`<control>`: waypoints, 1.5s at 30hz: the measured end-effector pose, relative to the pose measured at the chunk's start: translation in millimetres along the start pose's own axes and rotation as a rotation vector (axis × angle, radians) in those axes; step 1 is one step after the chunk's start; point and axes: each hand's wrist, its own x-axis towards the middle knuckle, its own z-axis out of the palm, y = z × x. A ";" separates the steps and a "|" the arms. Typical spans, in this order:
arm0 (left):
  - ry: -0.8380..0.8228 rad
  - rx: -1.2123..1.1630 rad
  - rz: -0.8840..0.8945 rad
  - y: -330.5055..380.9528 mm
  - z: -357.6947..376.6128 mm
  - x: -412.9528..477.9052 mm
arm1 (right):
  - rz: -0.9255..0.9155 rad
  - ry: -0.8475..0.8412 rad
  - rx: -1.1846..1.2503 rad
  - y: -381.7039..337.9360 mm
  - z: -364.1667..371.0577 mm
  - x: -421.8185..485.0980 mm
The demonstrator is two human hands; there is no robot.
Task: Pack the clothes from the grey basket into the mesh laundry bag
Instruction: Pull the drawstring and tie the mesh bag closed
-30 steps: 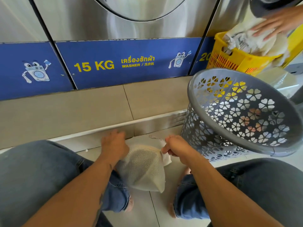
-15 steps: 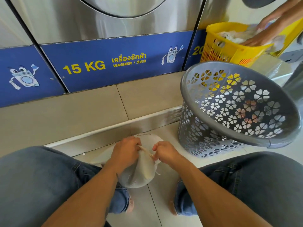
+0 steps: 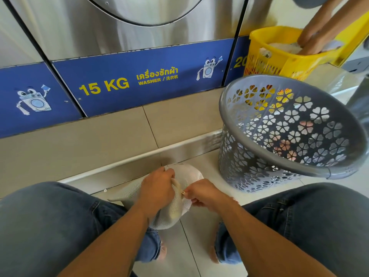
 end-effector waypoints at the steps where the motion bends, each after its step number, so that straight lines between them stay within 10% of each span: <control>1: -0.065 -0.058 -0.034 0.7 -1.3 -0.2 | -0.002 -0.018 0.053 1.4 -1.1 0.1; 11: -0.528 -0.608 -0.272 5.1 -11.5 -5.0 | -0.012 -0.051 0.161 11.3 5.8 -1.8; 45: -0.364 -0.824 -0.344 2.6 9.7 -11.2 | -0.280 0.177 -0.029 24.4 25.9 12.0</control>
